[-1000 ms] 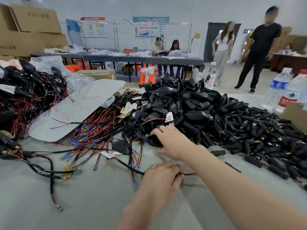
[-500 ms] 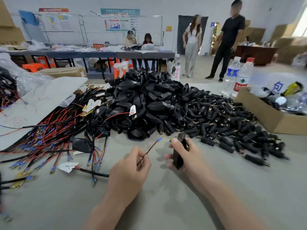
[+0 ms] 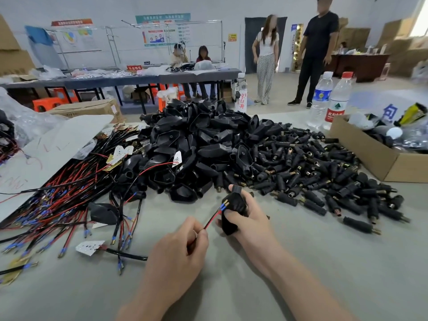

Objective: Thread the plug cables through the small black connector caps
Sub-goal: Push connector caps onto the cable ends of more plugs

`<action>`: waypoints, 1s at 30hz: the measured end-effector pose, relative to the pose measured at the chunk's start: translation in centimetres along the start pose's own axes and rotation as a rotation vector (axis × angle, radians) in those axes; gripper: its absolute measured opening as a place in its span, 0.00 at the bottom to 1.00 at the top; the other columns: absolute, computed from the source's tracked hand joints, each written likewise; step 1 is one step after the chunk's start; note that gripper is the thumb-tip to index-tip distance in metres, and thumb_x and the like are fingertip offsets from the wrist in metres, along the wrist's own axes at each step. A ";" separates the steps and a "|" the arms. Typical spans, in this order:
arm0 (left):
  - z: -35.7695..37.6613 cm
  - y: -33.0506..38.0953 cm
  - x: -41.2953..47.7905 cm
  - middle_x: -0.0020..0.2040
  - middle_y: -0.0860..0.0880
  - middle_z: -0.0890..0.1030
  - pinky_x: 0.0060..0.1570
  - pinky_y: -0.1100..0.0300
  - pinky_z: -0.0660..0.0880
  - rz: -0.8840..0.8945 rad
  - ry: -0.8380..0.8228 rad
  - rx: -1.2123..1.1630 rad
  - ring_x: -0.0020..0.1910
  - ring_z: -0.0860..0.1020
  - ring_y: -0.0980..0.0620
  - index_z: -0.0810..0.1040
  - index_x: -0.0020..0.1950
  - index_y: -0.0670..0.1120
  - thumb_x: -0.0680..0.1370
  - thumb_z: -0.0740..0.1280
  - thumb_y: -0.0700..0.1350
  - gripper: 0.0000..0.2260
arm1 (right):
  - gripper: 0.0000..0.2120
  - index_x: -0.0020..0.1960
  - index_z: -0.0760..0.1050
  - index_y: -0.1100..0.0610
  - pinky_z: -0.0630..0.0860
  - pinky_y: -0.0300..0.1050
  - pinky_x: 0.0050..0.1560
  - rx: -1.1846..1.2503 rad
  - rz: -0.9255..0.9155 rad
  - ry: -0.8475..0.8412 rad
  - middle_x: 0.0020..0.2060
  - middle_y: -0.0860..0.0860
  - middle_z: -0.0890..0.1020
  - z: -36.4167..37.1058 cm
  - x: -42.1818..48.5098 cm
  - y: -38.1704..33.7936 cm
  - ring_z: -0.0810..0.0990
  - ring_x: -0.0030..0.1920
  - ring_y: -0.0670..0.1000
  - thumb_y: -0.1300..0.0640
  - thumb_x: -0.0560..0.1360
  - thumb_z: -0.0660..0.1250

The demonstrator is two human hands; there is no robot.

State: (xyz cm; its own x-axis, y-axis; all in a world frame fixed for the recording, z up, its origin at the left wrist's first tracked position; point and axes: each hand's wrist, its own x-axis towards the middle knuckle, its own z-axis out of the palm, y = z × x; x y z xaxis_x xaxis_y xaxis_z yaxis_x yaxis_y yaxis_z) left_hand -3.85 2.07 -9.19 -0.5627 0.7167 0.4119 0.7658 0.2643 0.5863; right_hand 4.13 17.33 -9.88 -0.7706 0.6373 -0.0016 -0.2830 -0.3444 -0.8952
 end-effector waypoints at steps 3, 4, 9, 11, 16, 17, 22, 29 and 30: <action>0.0 0.2 0.0 0.27 0.54 0.71 0.29 0.62 0.62 -0.005 -0.016 0.001 0.27 0.69 0.54 0.67 0.40 0.52 0.80 0.62 0.50 0.10 | 0.18 0.54 0.78 0.43 0.75 0.58 0.48 -0.126 -0.030 0.021 0.49 0.62 0.82 0.3 0.0 0.3 0.80 0.48 0.60 0.66 0.74 0.67; 0.0 0.2 0.0 0.27 0.54 0.72 0.30 0.61 0.62 -0.007 -0.017 0.009 0.27 0.69 0.54 0.67 0.40 0.52 0.80 0.62 0.50 0.10 | 0.17 0.52 0.78 0.43 0.76 0.61 0.52 -0.165 -0.036 0.020 0.52 0.62 0.81 0.4 -0.1 0.4 0.81 0.51 0.62 0.63 0.71 0.68; 0.2 0.1 -0.1 0.28 0.53 0.74 0.30 0.61 0.62 -0.039 -0.015 0.009 0.28 0.69 0.54 0.67 0.41 0.52 0.80 0.61 0.52 0.09 | 0.16 0.56 0.72 0.52 0.76 0.61 0.65 -0.281 -0.077 -0.028 0.51 0.52 0.85 0.8 -0.5 0.8 0.84 0.56 0.55 0.59 0.70 0.69; 0.1 0.0 0.0 0.28 0.52 0.74 0.30 0.61 0.62 -0.044 -0.008 -0.007 0.27 0.69 0.54 0.68 0.41 0.52 0.80 0.61 0.52 0.09 | 0.14 0.57 0.71 0.54 0.77 0.59 0.63 -0.293 -0.083 -0.041 0.50 0.50 0.86 0.8 -0.6 0.6 0.84 0.54 0.52 0.61 0.73 0.69; 0.0 0.1 -0.2 0.27 0.56 0.73 0.29 0.61 0.61 -0.019 -0.020 -0.012 0.27 0.69 0.54 0.66 0.42 0.54 0.79 0.60 0.54 0.08 | 0.15 0.59 0.70 0.57 0.78 0.56 0.63 -0.248 -0.048 -0.061 0.51 0.53 0.86 0.8 -0.8 0.3 0.85 0.54 0.52 0.63 0.74 0.68; -0.1 0.2 -0.2 0.28 0.56 0.73 0.29 0.61 0.61 -0.015 -0.020 -0.011 0.27 0.69 0.54 0.66 0.42 0.54 0.79 0.60 0.54 0.08 | 0.16 0.58 0.71 0.57 0.78 0.58 0.64 -0.248 -0.049 -0.056 0.51 0.53 0.86 0.8 -0.8 0.3 0.84 0.54 0.54 0.62 0.73 0.69; -0.4 0.1 -0.1 0.30 0.58 0.74 0.30 0.60 0.62 0.013 0.003 0.011 0.29 0.70 0.55 0.67 0.44 0.58 0.78 0.59 0.57 0.06 | 0.15 0.56 0.73 0.55 0.76 0.60 0.65 -0.288 -0.044 -0.046 0.51 0.52 0.86 0.8 -0.7 0.4 0.85 0.55 0.53 0.59 0.71 0.71; -0.3 -0.5 0.1 0.29 0.57 0.74 0.27 0.61 0.62 -0.014 0.026 0.070 0.29 0.71 0.54 0.69 0.45 0.58 0.78 0.60 0.58 0.06 | 0.12 0.56 0.73 0.52 0.78 0.58 0.63 -0.336 -0.055 -0.038 0.52 0.49 0.86 0.8 -0.8 0.2 0.84 0.55 0.52 0.60 0.74 0.69; -0.3 -0.5 0.1 0.29 0.58 0.74 0.26 0.63 0.61 -0.015 0.024 0.077 0.29 0.71 0.54 0.69 0.45 0.58 0.78 0.60 0.58 0.06 | 0.12 0.56 0.72 0.53 0.79 0.56 0.61 -0.335 -0.056 -0.045 0.52 0.49 0.86 0.8 -0.8 0.3 0.85 0.54 0.52 0.61 0.75 0.69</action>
State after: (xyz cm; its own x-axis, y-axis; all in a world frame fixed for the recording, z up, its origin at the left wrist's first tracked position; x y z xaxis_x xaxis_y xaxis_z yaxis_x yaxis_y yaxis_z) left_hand -4.38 1.86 -9.24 -0.5804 0.6972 0.4208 0.7787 0.3242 0.5371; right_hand 4.22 16.20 -9.76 -0.7856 0.6153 0.0646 -0.1280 -0.0595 -0.9900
